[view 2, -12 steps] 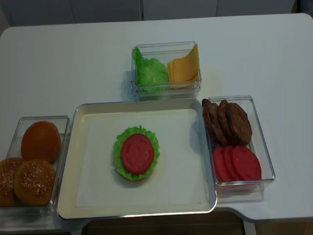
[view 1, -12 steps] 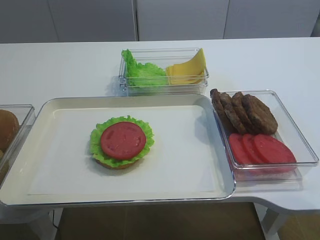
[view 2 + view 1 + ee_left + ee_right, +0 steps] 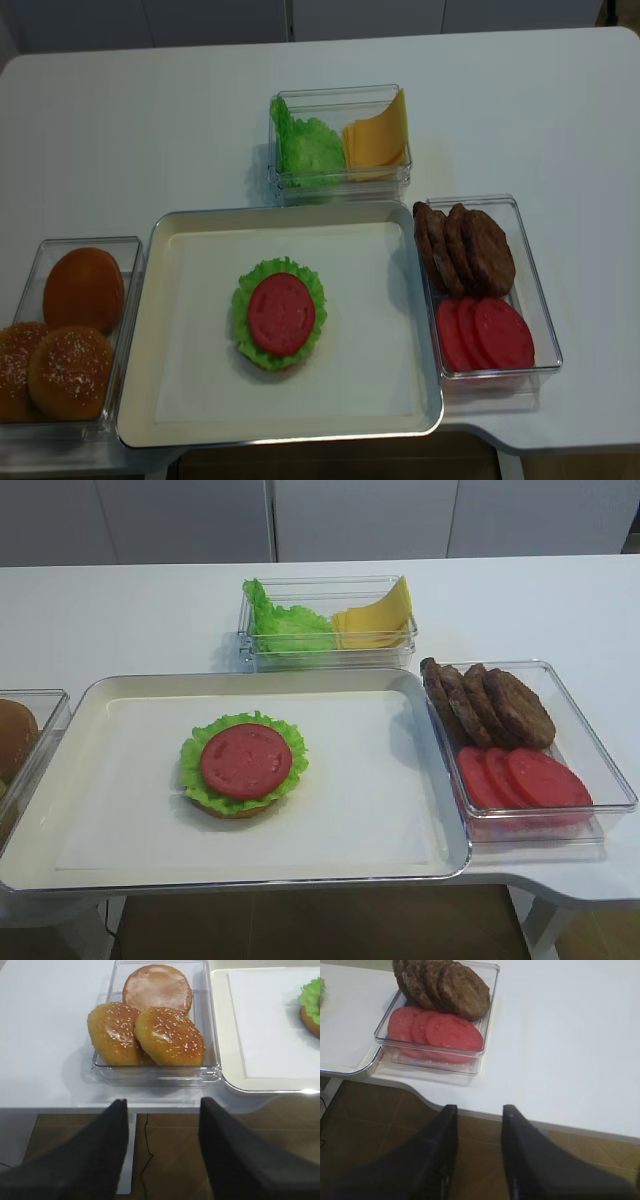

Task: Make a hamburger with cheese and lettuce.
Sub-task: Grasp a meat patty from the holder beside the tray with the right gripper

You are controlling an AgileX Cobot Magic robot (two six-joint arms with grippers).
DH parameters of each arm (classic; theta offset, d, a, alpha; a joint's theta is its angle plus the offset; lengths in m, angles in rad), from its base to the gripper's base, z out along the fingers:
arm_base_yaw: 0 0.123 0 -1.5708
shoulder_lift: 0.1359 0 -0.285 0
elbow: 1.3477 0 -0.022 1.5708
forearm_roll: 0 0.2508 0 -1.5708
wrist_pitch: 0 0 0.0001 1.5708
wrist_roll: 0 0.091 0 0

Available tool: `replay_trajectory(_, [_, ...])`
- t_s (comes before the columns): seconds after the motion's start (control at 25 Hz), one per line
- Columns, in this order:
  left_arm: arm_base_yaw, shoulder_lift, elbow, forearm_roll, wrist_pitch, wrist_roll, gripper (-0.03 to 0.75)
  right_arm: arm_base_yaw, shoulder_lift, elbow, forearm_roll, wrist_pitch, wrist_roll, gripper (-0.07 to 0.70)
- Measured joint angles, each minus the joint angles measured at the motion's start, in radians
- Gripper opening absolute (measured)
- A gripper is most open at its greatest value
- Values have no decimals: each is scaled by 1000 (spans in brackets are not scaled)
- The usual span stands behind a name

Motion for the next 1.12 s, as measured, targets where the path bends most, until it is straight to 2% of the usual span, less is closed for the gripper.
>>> replay_trajectory(1.0, [0, 0, 0, 0, 0, 0, 344, 0, 0, 0, 4, 0, 0, 226])
replay_trajectory(1.12, [0, 0, 0, 0, 0, 0, 344, 0, 0, 0, 7, 0, 8, 258])
